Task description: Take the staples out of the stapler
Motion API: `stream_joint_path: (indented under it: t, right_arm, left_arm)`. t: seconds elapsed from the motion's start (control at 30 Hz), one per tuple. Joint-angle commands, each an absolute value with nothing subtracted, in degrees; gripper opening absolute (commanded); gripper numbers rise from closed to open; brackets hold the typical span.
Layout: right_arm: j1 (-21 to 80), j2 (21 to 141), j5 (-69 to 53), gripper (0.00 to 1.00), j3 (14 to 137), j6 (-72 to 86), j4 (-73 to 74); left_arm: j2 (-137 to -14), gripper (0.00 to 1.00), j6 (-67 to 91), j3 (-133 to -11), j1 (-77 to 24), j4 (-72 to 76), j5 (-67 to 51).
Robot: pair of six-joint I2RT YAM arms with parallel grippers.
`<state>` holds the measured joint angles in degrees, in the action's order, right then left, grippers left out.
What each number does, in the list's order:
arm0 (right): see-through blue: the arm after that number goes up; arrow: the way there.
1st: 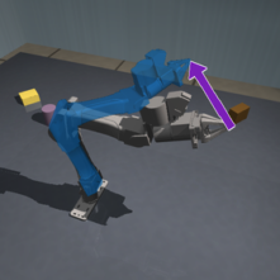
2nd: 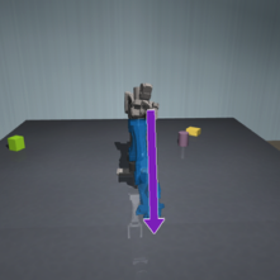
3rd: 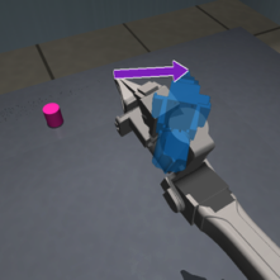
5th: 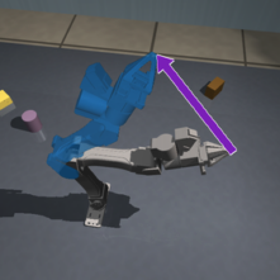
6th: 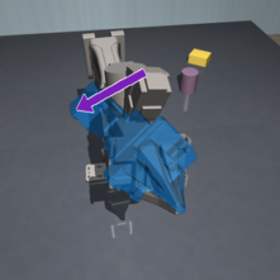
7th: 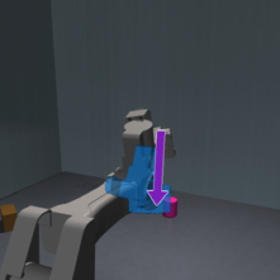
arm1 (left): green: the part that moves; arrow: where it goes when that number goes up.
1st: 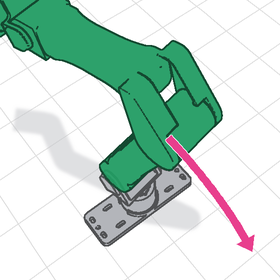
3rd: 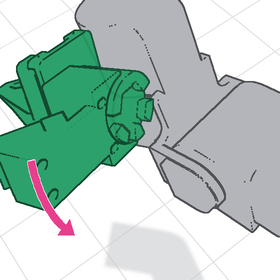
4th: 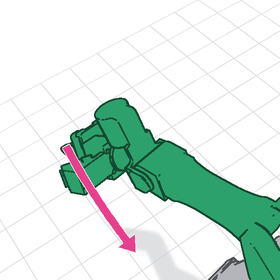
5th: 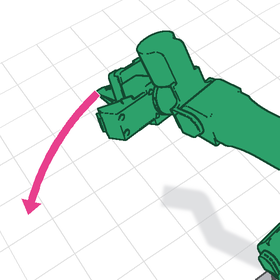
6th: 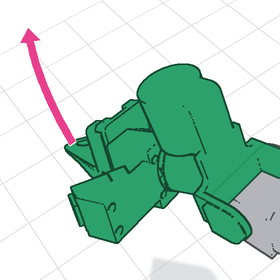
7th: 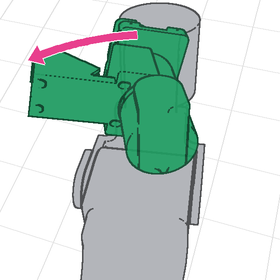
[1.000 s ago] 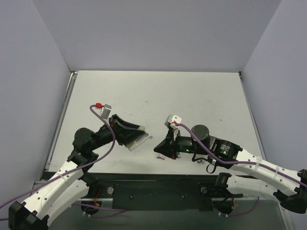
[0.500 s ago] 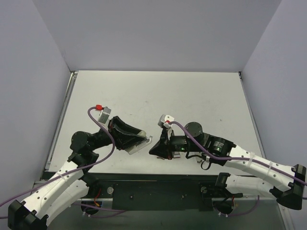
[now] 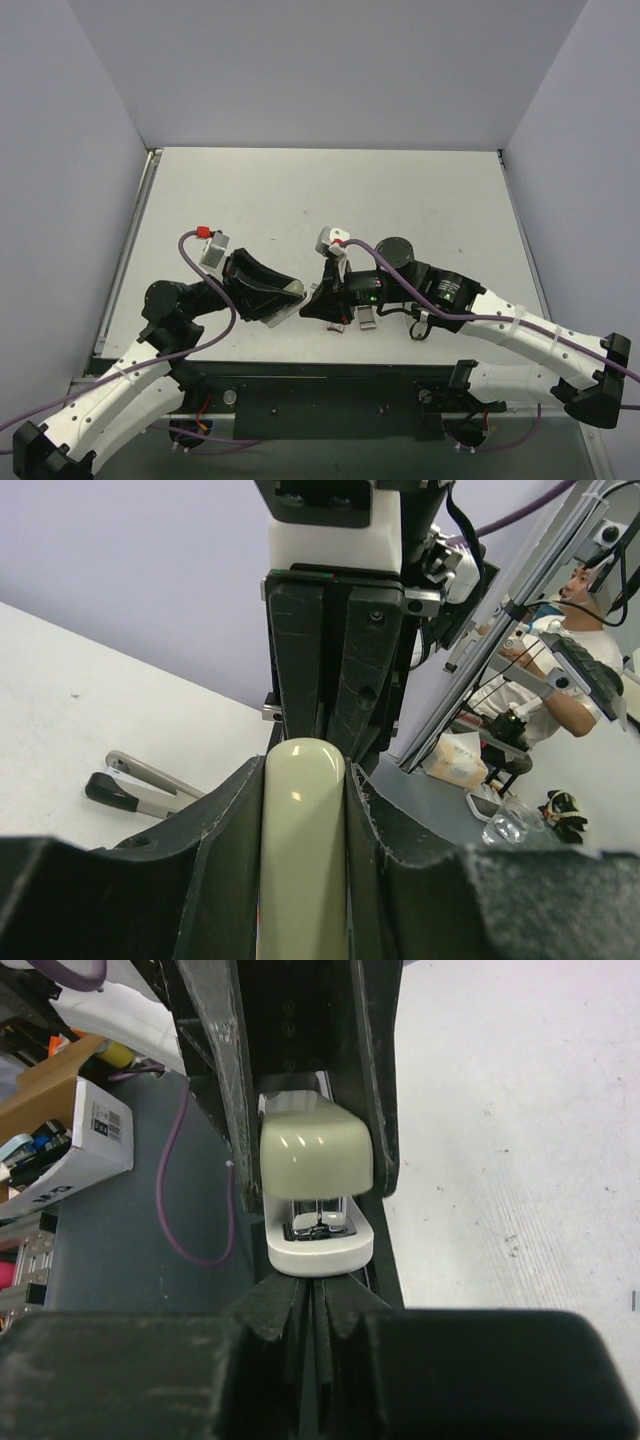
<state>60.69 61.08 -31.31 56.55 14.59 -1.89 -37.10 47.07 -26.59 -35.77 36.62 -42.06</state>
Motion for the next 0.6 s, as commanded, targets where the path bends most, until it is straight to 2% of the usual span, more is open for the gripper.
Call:
stream_joint_path:
  t: [0.0, 0.13, 0.4, 0.57]
  right_arm:
    - [60.1, 64.2, -34.5, 0.0, 63.2, 12.0, -5.6]
    - [60.1, 67.0, -37.1, 0.0, 68.8, 9.3, -3.2]
    - [60.1, 73.0, -41.7, 0.0, 77.2, 6.5, -0.2]
    - [60.0, 71.4, -40.0, 0.0, 75.2, 5.8, 1.5]
  left_arm:
    - [-37.0, 0.0, 42.8, -27.5, -40.0, 33.8, -45.6]
    - [-37.9, 0.0, 37.3, -29.3, -45.2, 27.6, -45.9]
    - [-43.2, 0.0, 32.3, -31.3, -53.9, 25.1, -48.3]
    - [-43.1, 0.0, 29.1, -32.9, -54.8, 20.9, -43.8]
